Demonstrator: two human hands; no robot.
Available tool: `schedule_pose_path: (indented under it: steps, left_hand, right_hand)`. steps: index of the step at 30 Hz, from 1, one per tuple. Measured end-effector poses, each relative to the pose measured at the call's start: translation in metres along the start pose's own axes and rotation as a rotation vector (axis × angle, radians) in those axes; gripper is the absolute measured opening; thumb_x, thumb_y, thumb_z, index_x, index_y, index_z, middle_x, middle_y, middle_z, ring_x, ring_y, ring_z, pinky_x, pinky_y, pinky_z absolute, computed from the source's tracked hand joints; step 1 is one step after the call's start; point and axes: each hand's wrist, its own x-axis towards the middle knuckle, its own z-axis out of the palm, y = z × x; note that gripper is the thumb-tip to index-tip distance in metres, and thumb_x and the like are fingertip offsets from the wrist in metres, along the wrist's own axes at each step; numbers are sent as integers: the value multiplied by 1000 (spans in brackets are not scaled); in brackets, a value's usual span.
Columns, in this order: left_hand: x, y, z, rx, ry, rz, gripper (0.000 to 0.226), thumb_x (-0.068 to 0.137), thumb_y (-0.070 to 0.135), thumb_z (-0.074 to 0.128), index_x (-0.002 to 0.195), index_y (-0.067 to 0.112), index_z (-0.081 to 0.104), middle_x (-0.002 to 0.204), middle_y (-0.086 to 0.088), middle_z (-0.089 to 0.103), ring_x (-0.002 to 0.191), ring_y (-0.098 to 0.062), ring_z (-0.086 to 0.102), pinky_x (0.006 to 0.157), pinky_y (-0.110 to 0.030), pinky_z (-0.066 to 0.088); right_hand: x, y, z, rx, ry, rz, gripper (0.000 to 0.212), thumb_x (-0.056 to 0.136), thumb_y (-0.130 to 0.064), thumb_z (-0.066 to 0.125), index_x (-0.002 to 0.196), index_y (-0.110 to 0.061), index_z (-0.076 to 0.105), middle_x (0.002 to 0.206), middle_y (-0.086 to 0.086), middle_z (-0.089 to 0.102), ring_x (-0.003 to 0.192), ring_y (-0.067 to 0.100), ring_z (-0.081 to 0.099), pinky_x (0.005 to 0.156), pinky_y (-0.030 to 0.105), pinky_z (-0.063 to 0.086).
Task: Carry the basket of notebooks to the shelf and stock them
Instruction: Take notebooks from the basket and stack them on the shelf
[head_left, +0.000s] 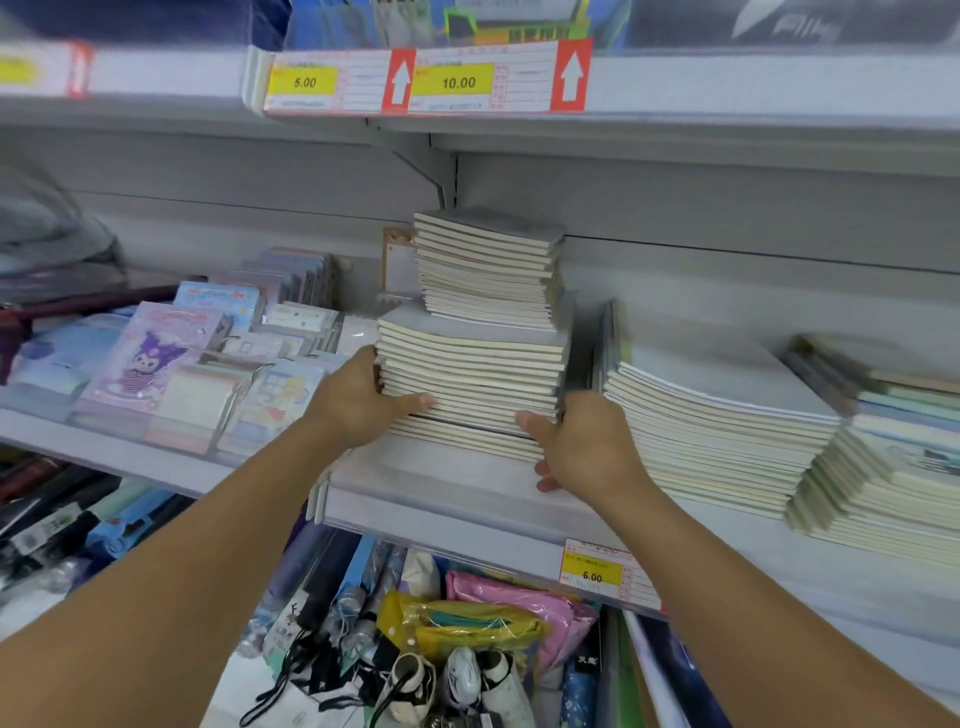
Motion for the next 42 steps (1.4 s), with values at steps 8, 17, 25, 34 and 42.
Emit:
schedule_pose_path:
  steps: [8,17,25,34,42]
  left_hand:
    - [5,63,33,-557,209,-287,82,92,71,23,155,25,-3,164,4,-2,150,-22,5,118,-46,11]
    - [6,63,38,-494,268,-283,74,96,61,33,154,27,3,162,-2,5,147,-24,14,116,-44,17]
    - [33,102,12,63,341,170,85,64,40,87,132,14,43,129,-2,53,120,-19,52,104,-36,44]
    - [70,108,12,-93,120,-187,72,51,9,95,115,11,60,122,-3,64,115,-26,58,102,-37,48]
    - [71,104,9,-68,96,-197,76,51,13,95,119,10,61,124,-3,64,114,-26,60,103,-39,48]
  right_hand:
    - [0,-23,-12,641,-232,244,46,88,4,60,131,-2,44,98,15,63,52,15,64,44,20,48]
    - [-5,-30,-35,336,-286,119,41,91,-25,70,122,-13,45,115,7,61,51,16,66,44,24,50]
    - [47,-70,-65,-169,66,-251,47,79,-32,82,116,-9,64,115,7,68,111,26,63,95,34,50]
    - [92,-51,-62,178,-151,57,32,75,-3,79,105,1,67,102,16,71,87,29,68,59,33,57]
    - [97,-43,-69,199,-260,55,33,79,5,68,112,1,68,107,19,73,95,33,72,88,45,58]
